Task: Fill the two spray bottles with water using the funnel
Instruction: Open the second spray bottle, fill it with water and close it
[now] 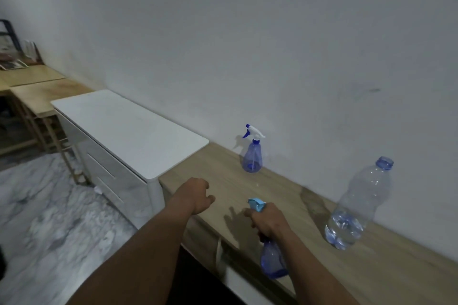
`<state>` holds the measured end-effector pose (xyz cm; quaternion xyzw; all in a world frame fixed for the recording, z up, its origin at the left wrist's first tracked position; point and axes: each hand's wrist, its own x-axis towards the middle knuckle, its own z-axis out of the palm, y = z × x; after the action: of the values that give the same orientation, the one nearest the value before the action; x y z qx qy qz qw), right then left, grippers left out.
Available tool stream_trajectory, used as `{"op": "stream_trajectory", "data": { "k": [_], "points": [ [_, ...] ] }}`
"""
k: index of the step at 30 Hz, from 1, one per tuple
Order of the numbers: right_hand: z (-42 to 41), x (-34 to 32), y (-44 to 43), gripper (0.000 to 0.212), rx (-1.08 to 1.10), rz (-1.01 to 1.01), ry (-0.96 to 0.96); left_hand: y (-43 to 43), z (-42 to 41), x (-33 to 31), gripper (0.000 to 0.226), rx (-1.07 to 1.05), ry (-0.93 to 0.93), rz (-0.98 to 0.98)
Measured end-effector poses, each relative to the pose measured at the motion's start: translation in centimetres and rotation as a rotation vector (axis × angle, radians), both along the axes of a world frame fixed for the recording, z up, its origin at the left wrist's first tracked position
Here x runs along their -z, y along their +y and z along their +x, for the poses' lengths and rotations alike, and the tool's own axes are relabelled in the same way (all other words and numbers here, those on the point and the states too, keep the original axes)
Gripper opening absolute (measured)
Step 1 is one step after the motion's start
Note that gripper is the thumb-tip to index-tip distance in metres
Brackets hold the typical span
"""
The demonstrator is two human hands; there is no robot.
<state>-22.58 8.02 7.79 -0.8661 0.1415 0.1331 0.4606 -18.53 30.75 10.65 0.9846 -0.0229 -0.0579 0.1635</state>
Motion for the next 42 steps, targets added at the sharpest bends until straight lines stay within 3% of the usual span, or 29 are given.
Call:
{"op": "stream_trajectory", "data": {
  "k": [3, 6, 12, 15, 20, 26, 31, 42],
  "points": [
    [-0.4, -1.0, 0.0, 0.045, 0.015, -0.001, -0.068, -0.3, -0.3, -0.2, 0.062, 0.004, 0.014, -0.027],
    [-0.5, -2.3, -0.3, 0.032, 0.04, 0.017, -0.169, -1.7, -0.7, -0.4, 0.059, 0.042, 0.042, -0.097],
    [0.8, -5.0, -1.7, 0.01, 0.063, 0.071, -0.447, -7.1, -0.8, -0.3, 0.063, 0.132, 0.186, -0.385],
    [2.0, -6.3, -2.8, 0.015, 0.048, 0.045, -0.496, -9.6, 0.2, -0.2, 0.071, 0.186, 0.253, -0.482],
    [5.2, -7.1, -4.9, 0.01, 0.037, -0.028, -0.482, -12.1, 3.5, 0.3, 0.074, 0.255, 0.242, -0.592],
    [10.1, -6.5, -7.2, 0.014, 0.09, -0.057, -0.473, -15.1, 8.9, 1.6, 0.033, 0.381, 0.148, -0.68],
    [14.5, -3.8, -9.2, 0.014, 0.25, -0.038, -0.437, -17.7, 13.7, 4.3, 0.033, 0.365, 0.089, -0.694],
    [21.9, 2.1, -11.8, 0.014, 0.39, -0.052, -0.378, -21.4, 22.4, 12.1, 0.041, 0.361, -0.014, -0.623]
  ]
}}
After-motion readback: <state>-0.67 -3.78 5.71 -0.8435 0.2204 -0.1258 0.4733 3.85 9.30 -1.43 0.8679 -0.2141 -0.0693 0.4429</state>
